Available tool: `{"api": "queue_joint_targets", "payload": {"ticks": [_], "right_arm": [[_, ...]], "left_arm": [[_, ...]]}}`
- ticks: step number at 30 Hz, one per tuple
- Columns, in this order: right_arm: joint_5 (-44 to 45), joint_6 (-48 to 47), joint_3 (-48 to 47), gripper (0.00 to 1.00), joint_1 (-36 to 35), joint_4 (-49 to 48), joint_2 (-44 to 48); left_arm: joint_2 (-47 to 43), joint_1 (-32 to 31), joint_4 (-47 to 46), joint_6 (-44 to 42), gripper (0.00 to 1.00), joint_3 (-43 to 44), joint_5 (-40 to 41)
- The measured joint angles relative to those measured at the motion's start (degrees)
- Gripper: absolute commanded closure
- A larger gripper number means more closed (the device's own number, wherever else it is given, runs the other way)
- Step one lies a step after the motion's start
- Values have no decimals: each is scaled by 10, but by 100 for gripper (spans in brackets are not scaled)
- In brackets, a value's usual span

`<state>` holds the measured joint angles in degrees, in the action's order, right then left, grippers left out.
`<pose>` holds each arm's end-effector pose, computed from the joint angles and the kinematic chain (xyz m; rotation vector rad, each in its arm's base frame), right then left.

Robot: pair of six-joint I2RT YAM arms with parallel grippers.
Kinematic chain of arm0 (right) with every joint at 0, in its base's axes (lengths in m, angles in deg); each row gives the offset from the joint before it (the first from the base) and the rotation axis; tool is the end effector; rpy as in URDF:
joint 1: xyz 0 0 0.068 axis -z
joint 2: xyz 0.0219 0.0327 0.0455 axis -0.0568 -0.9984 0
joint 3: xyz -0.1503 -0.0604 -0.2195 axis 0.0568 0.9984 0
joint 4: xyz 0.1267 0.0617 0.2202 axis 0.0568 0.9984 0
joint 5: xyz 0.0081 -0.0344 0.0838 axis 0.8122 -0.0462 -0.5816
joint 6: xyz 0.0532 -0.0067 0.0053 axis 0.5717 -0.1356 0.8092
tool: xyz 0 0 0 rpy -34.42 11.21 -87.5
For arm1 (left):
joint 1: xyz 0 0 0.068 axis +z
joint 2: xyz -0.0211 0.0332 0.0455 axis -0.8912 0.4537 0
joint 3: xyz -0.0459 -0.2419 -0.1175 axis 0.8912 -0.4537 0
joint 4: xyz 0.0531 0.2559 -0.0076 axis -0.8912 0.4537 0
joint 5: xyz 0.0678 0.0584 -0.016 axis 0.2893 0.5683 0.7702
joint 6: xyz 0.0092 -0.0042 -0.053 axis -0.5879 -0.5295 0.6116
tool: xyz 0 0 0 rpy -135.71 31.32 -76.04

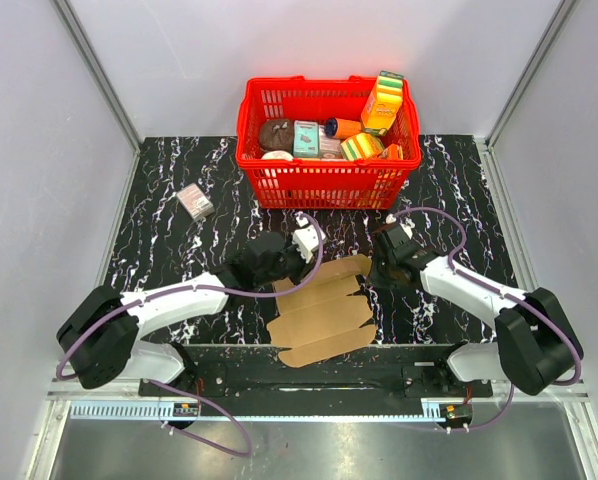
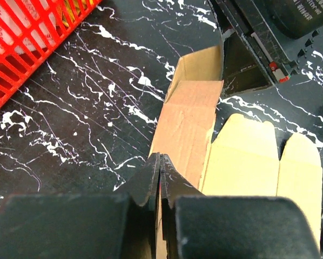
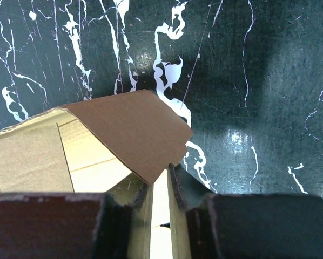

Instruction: Fold the paper box

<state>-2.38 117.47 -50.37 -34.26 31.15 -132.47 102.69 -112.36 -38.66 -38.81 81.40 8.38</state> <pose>0.2145 0.1263 0.1847 0.1974 2.6309 0.3536 0.1854 -0.2238 0.2299 0.9753 1.7638 -0.6619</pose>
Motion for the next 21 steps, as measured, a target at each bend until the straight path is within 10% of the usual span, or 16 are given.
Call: {"api": "queue_joint_targets", "payload": {"ticks": [21], "right_arm": [[4,-2,23,70,1,-30,-23]], "left_arm": [[-38,-5,50,21,100,-40,60]]}}
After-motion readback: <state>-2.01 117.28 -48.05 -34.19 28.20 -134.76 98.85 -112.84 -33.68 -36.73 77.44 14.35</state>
